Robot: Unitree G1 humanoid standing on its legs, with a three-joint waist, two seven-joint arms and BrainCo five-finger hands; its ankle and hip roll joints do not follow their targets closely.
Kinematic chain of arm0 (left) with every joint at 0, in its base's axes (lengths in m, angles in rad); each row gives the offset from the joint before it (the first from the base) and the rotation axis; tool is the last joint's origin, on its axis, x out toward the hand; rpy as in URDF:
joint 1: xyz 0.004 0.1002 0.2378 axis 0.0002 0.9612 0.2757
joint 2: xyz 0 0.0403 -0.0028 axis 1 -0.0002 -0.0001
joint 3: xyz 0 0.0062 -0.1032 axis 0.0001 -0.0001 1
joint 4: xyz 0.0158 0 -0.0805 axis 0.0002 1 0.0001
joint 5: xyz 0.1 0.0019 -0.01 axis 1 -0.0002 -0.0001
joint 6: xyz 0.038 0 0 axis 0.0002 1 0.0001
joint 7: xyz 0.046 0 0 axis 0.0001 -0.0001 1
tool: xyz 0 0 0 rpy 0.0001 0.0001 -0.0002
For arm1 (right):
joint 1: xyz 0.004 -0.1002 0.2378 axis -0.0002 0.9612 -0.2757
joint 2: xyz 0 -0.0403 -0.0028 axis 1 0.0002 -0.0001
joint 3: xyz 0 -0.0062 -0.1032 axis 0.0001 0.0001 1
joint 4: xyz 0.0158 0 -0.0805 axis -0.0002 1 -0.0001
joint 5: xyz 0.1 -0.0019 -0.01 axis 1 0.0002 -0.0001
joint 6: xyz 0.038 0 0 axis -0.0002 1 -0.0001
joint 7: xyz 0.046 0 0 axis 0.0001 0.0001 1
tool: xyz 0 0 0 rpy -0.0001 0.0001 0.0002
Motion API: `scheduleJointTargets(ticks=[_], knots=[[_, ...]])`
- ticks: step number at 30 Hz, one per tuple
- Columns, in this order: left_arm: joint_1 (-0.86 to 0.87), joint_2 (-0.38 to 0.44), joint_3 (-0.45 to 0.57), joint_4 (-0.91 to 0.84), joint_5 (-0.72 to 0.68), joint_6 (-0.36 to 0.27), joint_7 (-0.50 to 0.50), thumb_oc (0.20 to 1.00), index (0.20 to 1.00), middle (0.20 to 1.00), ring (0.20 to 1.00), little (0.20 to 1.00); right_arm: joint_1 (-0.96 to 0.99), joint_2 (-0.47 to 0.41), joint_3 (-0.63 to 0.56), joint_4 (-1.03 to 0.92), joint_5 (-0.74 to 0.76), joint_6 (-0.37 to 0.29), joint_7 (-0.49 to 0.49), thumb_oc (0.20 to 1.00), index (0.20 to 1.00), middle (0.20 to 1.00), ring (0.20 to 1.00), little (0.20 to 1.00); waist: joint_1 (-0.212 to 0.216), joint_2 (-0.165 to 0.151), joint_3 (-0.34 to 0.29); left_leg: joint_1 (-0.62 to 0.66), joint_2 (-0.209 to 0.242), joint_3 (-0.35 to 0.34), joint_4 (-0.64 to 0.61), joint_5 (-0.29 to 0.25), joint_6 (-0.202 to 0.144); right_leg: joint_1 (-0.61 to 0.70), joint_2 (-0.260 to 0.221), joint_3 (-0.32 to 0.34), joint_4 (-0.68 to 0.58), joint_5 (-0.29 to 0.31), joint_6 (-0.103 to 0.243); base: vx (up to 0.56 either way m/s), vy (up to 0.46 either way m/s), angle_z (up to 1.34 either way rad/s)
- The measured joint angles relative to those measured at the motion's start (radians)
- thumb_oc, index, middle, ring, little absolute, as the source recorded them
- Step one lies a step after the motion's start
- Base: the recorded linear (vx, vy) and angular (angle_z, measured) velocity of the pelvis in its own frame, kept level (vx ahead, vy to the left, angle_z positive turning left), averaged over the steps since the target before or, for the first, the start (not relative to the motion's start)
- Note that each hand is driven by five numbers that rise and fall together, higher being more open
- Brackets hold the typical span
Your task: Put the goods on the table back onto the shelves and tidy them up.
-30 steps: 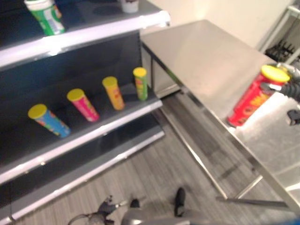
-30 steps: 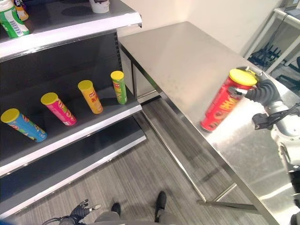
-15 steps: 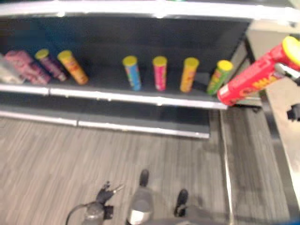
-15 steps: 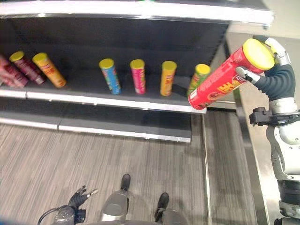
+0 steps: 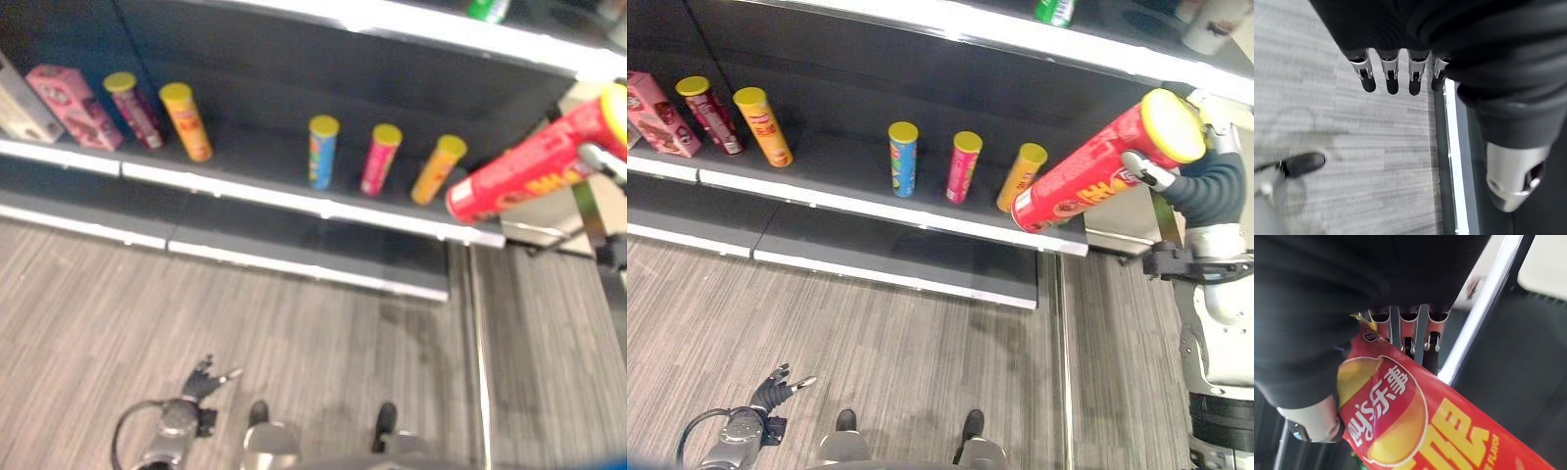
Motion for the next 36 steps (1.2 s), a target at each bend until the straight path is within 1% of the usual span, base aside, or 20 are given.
scheduleJointTargets(ticks=[8, 14, 16, 18, 19, 21, 22, 23, 24, 26, 27, 28, 29, 30, 31, 32, 33, 34, 35, 36], knots=[[0.039, -0.017, 0.026, 0.028, 0.004, 0.002, 0.012, 1.0, 1.0, 1.0, 1.0, 1.0, -0.001, -0.063, 0.101, 0.01, -0.06, 0.02, 0.011, 0.2, 0.2, 0.2, 0.2, 0.2, 0.028, 0.0, -0.016, -0.075, 0.038, 0.041, 0.115, -0.046, 0.014, -0.068, 0.042, 0.079, -0.012, 0.026, -0.006, -0.03, 0.055, -0.29], [0.054, -0.066, 0.026, -0.049, -0.051, 0.001, 0.014, 1.0, 1.0, 1.0, 1.0, 1.0, 0.062, -0.028, 0.101, 0.038, -0.101, 0.034, 0.008, 0.2, 0.2, 0.2, 0.2, 0.2, 0.049, 0.014, -0.02, -0.191, 0.048, -0.061, 0.216, -0.064, 0.006, -0.068, 0.03, 0.032, -0.037, 0.034, -0.016, 0.07, 0.232, 0.39], [0.042, -0.061, 0.012, -0.069, -0.06, 0.001, 0.019, 1.0, 1.0, 1.0, 1.0, 1.0, 0.067, 0.0, 0.098, 0.049, -0.109, 0.036, 0.007, 0.2, 0.2, 0.2, 0.2, 0.2, 0.056, 0.024, -0.016, -0.267, 0.062, -0.135, 0.349, -0.117, -0.018, -0.07, 0.027, 0.049, -0.046, 0.03, -0.018, 0.11, 0.701, 0.2], [0.044, -0.056, 0.001, -0.087, -0.066, 0.0, 0.017, 1.0, 1.0, 1.0, 1.0, 1.0, 0.067, 0.021, 0.102, 0.068, -0.111, 0.041, 0.001, 0.2, 0.2, 0.2, 0.2, 0.2, 0.071, 0.035, -0.015, -0.336, 0.116, -0.253, 0.478, -0.18, -0.026, -0.071, 0.032, 0.075, -0.047, 0.041, -0.026, 0.14, 0.832, -0.16], [0.047, -0.044, -0.017, -0.091, -0.067, -0.004, 0.017, 1.0, 1.0, 1.0, 1.0, 1.0, 0.069, 0.04, 0.105, 0.095, -0.108, 0.038, -0.003, 0.2, 0.2, 0.2, 0.2, 0.2, 0.077, 0.044, -0.019, -0.342, 0.176, -0.301, 0.466, -0.199, -0.039, -0.073, 0.024, 0.091, -0.035, 0.033, -0.018, 0.11, 0.914, -0.25], [0.051, -0.037, -0.05, -0.14, -0.073, -0.006, 0.013, 1.0, 1.0, 1.0, 1.0, 1.0, 0.063, 0.042, 0.105, 0.111, -0.108, 0.044, -0.017, 0.2, 0.2, 0.2, 0.2, 0.2, 0.073, 0.052, -0.019, -0.28, 0.246, -0.319, 0.331, -0.199, -0.041, -0.105, -0.013, 0.155, 0.0, 0.029, 0.042, 0.03, 1.094, -0.6], [0.061, -0.048, -0.054, -0.164, -0.083, -0.008, 0.01, 1.0, 1.0, 1.0, 1.0, 1.0, 0.055, 0.032, 0.113, 0.113, -0.106, 0.046, -0.017, 0.2, 0.2, 0.2, 0.2, 0.2, 0.077, 0.085, -0.033, -0.219, 0.264, -0.303, 0.265, -0.207, 0.005, -0.111, -0.037, 0.142, -0.011, 0.012, 0.044, -0.13, 0.865, -1.02], [0.043, -0.005, -0.073, -0.174, -0.087, -0.015, 0.009, 1.0, 1.0, 1.0, 1.0, 1.0, 0.071, 0.082, 0.102, 0.12, -0.108, 0.04, -0.015, 0.2, 0.2, 0.2, 0.2, 0.2, 0.077, 0.046, -0.021, -0.218, 0.221, -0.231, 0.326, -0.16, -0.065, -0.103, -0.106, 0.131, -0.04, 0.045, -0.074, -0.17, 0.855, -0.89], [0.034, 0.026, -0.063, -0.171, -0.087, -0.013, 0.009, 1.0, 1.0, 1.0, 1.0, 1.0, 0.09, 0.123, 0.115, 0.12, -0.111, 0.047, -0.018, 0.2, 0.2, 0.2, 0.2, 0.2, 0.072, 0.025, -0.034, -0.249, 0.203, -0.199, 0.379, -0.198, -0.057, -0.114, -0.135, 0.11, -0.027, -0.003, -0.175, -0.12, 0.706, -0.53], [0.033, 0.077, -0.052, -0.178, -0.086, -0.017, 0.013, 1.0, 1.0, 1.0, 1.0, 1.0, 0.116, 0.143, 0.169, 0.112, -0.119, 0.053, -0.016, 0.2, 0.2, 0.2, 0.2, 0.2, 0.067, 0.007, -0.041, -0.298, 0.189, -0.194, 0.465, -0.247, -0.008, -0.121, -0.161, 0.121, -0.001, 0.044, -0.241, -0.09, 0.564, -0.12], [0.015, 0.128, -0.028, -0.164, -0.079, -0.025, 0.007, 1.0, 1.0, 1.0, 1.0, 1.0, 0.125, 0.166, 0.2, 0.09, -0.121, 0.067, -0.001, 0.2, 0.2, 0.2, 0.2, 0.2, 0.058, -0.025, -0.065, -0.318, 0.154, -0.189, 0.502, -0.255, -0.041, -0.123, -0.157, 0.101, -0.003, 0.166, -0.258, -0.07, 0.445, 0.01], [0.015, 0.128, -0.028, -0.164, -0.079, -0.025, 0.007, 1.0, 1.0, 1.0, 1.0, 1.0, 0.125, 0.166, 0.2, 0.09, -0.121, 0.067, -0.001, 0.2, 0.2, 0.2, 0.2, 0.2, 0.058, -0.025, -0.065, -0.318, 0.154, -0.189, 0.502, -0.255, -0.041, -0.123, -0.157, 0.101, -0.003, 0.166, -0.258, -0.04, 0.233, 0.04], [0.001, 0.132, -0.02, -0.151, -0.077, -0.023, 0.005, 1.0, 1.0, 1.0, 1.0, 1.0, 0.116, 0.205, 0.214, 0.065, -0.118, 0.064, -0.001, 0.2, 0.2, 0.2, 0.2, 0.2, 0.041, 0.0, -0.069, -0.337, 0.172, -0.186, 0.496, -0.257, -0.037, -0.162, -0.16, 0.132, -0.018, 0.325, -0.189, -0.11, 0.625, -0.05], [-0.005, 0.163, -0.009, -0.154, -0.067, -0.024, 0.004, 1.0, 1.0, 1.0, 1.0, 1.0, 0.105, 0.202, 0.234, 0.054, -0.119, 0.064, 0.015, 0.2, 0.2, 0.2, 0.2, 0.2, 0.053, -0.014, -0.087, -0.345, 0.145, -0.156, 0.469, -0.236, -0.008, -0.199, -0.127, 0.152, 0.034, 0.329, -0.058, -0.11, 0.581, -0.13], [0.003, 0.168, 0.001, -0.145, -0.06, -0.027, 0.007, 1.0, 1.0, 1.0, 1.0, 1.0, 0.081, 0.186, 0.242, 0.058, -0.116, 0.066, 0.018, 0.2, 0.2, 0.2, 0.2, 0.2, 0.077, -0.011, -0.087, -0.337, 0.138, -0.147, 0.444, -0.225, 0.007, -0.226, -0.088, 0.113, 0.126, 0.207, 0.033, -0.14, 0.74, -0.34], [0.011, 0.166, 0.0, -0.141, -0.051, -0.03, 0.002, 1.0, 1.0, 1.0, 1.0, 1.0, 0.052, 0.165, 0.257, 0.063, -0.117, 0.066, 0.018, 0.2, 0.2, 0.2, 0.2, 0.2, 0.079, -0.013, -0.091, -0.324, 0.153, -0.127, 0.416, -0.217, -0.004, -0.28, -0.02, 0.125, 0.317, 0.012, 0.075, -0.11, 0.502, -0.28], [0.024, 0.162, 0.02, -0.11, -0.044, -0.018, -0.003, 1.0, 1.0, 1.0, 1.0, 1.0, 0.022, 0.128, 0.26, 0.062, -0.115, 0.054, 0.024, 0.2, 0.2, 0.2, 0.2, 0.2, 0.082, -0.031, -0.101, -0.303, 0.126, -0.114, 0.351, -0.167, -0.021, -0.306, 0.06, 0.127, 0.416, -0.166, 0.023, -0.12, 0.441, -0.14], [0.025, 0.148, 0.019, -0.083, -0.043, -0.02, -0.004, 1.0, 1.0, 1.0, 1.0, 1.0, 0.001, 0.106, 0.26, 0.07, -0.115, 0.046, 0.022, 0.2, 0.2, 0.2, 0.2, 0.2, 0.08, -0.03, -0.101, -0.293, 0.117, -0.117, 0.312, -0.148, -0.023, -0.291, 0.105, 0.159, 0.398, -0.232, 0.023, -0.05, 0.462, 0.23], [0.02, 0.095, 0.015, -0.027, -0.039, -0.004, -0.005, 1.0, 1.0, 1.0, 1.0, 1.0, -0.016, 0.068, 0.255, 0.088, -0.115, 0.045, 0.018, 0.2, 0.2, 0.2, 0.2, 0.2, 0.074, -0.009, -0.091, -0.257, 0.1, -0.119, 0.253, -0.111, -0.022, -0.23, 0.123, 0.172, 0.299, -0.208, -0.025, -0.01, 0.309, 0.28], [0.04, 0.056, 0.009, -0.015, -0.036, -0.003, -0.014, 1.0, 1.0, 1.0, 1.0, 1.0, -0.021, 0.052, 0.248, 0.111, -0.115, 0.043, 0.016, 0.2, 0.2, 0.2, 0.2, 0.2, 0.088, 0.005, -0.084, -0.25, 0.081, -0.116, 0.226, -0.088, 0.005, -0.175, 0.121, 0.187, 0.21, -0.184, -0.019, 0.05, 0.381, 0.52]])
